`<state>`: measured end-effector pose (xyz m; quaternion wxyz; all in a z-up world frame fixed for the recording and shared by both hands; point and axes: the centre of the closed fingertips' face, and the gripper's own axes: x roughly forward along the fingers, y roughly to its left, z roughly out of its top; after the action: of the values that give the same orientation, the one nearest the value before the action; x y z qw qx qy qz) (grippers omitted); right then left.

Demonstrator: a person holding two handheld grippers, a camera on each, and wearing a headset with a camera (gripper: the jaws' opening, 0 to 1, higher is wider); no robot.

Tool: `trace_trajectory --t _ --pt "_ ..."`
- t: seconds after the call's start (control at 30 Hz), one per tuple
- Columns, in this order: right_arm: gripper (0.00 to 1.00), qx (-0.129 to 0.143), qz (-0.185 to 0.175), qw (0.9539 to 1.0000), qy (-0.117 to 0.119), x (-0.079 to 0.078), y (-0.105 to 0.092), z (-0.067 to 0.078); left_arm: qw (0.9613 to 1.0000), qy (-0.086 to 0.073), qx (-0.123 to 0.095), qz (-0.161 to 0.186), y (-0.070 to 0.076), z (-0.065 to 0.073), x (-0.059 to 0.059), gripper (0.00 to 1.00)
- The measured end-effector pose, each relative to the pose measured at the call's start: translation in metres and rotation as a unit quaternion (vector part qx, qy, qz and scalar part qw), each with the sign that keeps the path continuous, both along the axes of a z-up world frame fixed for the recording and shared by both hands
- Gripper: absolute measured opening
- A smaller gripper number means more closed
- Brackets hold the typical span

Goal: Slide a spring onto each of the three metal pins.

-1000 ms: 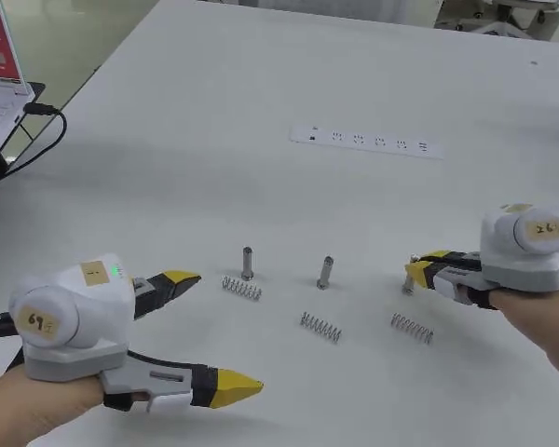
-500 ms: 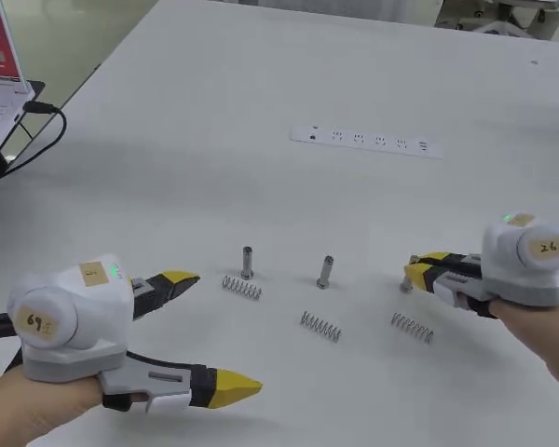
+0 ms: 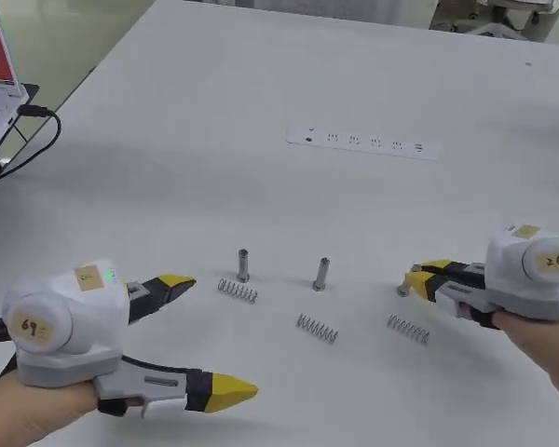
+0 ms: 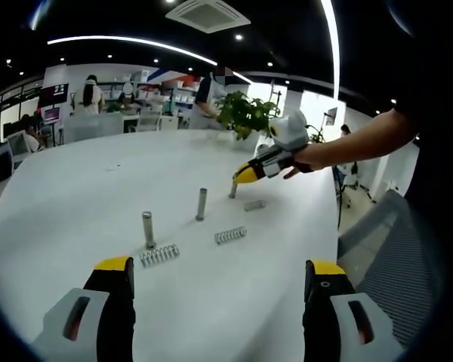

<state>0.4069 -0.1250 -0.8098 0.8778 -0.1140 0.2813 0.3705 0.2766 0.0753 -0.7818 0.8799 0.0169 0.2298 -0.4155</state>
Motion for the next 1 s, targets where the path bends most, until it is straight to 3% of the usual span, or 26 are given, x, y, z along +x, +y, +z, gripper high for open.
trace_trajectory --t 0.27,1.0 --pt "0.06 0.004 0.005 1.0 -0.004 -0.002 0.001 0.005 1.0 -0.004 0.0 0.001 0.0 0.001 0.0 0.92" --pt "0.2 0.013 0.0 0.9999 0.006 -0.005 0.005 0.01 1.0 -0.008 -0.002 0.005 0.001 0.008 -0.001 0.92"
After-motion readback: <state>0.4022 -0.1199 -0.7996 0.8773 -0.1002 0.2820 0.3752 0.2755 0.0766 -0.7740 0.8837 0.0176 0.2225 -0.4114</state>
